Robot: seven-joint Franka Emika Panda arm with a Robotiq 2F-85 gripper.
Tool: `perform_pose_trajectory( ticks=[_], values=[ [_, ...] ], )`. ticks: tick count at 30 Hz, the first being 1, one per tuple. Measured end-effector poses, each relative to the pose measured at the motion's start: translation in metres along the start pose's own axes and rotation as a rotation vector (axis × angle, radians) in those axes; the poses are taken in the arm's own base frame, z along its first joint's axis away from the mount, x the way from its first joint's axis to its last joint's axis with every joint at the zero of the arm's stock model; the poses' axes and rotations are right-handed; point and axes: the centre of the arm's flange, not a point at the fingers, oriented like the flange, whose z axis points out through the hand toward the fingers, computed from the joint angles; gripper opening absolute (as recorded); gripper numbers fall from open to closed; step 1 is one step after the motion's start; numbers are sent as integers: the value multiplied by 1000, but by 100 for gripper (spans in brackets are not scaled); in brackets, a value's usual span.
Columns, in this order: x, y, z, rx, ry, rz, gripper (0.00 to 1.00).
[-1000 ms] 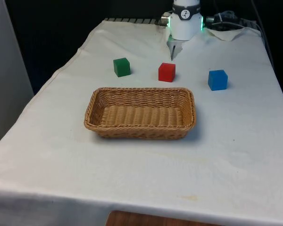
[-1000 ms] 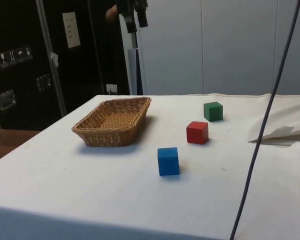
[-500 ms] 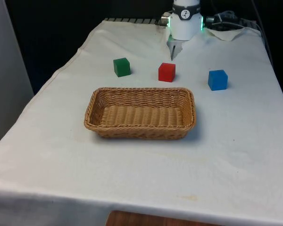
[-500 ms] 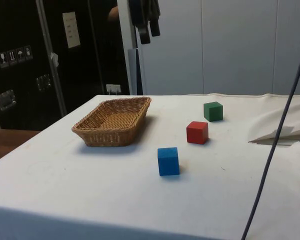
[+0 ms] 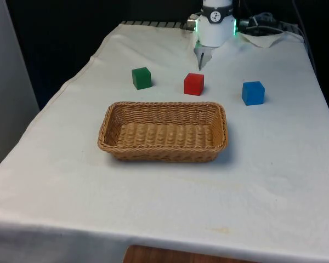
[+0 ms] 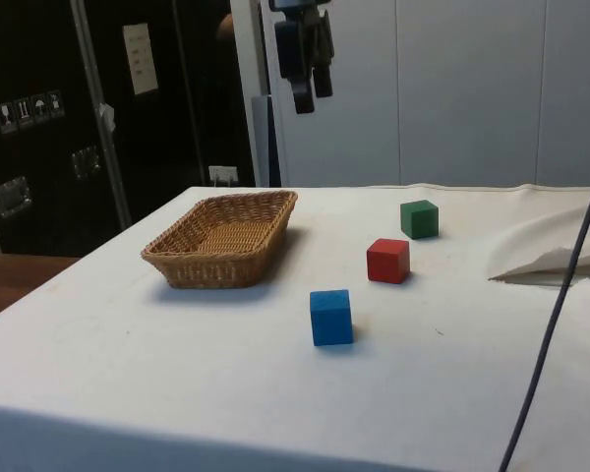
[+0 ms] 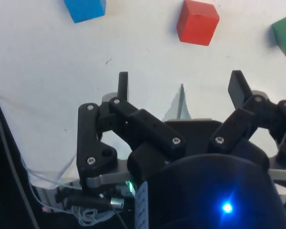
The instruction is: Pick up the blue cube and place it into the basket.
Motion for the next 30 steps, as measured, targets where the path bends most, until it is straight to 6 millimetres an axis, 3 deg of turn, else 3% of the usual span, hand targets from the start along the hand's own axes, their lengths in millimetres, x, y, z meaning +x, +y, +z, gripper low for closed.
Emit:
perform_pose_trajectory(
  ticks=[18,30],
  values=[
    [-21,-7,41,30,54,-3,100],
    [-31,-32,62,22,80,-33,100]
  ],
)
